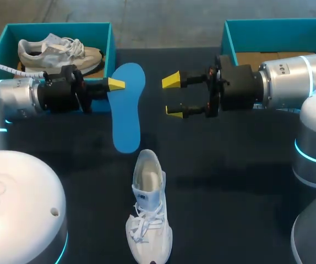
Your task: Take the shoe out of the shoebox, open the shoe tongue, remove and reinsert the insole, then place the shoe into the shoebox
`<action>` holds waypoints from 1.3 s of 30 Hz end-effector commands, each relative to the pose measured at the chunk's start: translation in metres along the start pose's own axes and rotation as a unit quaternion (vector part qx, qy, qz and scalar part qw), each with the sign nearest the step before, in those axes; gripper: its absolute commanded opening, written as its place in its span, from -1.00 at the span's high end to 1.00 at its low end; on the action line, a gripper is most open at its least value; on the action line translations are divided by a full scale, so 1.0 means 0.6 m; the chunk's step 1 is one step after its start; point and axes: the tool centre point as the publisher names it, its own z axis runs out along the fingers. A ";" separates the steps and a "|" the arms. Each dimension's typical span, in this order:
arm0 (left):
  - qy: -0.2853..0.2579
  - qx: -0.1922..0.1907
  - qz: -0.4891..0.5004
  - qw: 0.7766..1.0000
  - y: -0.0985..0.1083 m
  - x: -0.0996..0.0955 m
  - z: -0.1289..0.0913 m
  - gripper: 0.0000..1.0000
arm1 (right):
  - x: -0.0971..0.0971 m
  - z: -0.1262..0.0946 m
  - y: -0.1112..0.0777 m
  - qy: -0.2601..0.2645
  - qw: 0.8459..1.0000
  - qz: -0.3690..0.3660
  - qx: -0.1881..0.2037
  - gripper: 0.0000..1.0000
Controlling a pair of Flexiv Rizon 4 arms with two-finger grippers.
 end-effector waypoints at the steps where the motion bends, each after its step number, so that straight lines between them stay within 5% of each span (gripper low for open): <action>1: -0.002 0.002 0.000 1.000 0.003 0.002 0.000 1.00 | 0.001 0.001 -0.002 -0.002 1.000 0.001 -0.001 -1.00; 5: -0.002 0.002 0.000 1.000 0.003 0.002 0.000 1.00 | 0.001 0.001 -0.002 -0.002 1.000 0.001 -0.001 -1.00; 16: -0.002 0.002 0.000 1.000 0.003 0.002 0.000 1.00 | 0.037 -0.023 0.021 -0.159 0.985 0.002 0.062 -1.00; 28: -0.002 0.002 0.000 1.000 0.003 0.002 0.000 1.00 | 0.058 -0.010 0.028 -0.312 0.945 0.028 0.095 -1.00; 39: -0.002 0.002 0.000 1.000 0.003 0.002 0.000 1.00 | 0.114 0.015 0.050 -0.434 0.894 0.011 0.113 -1.00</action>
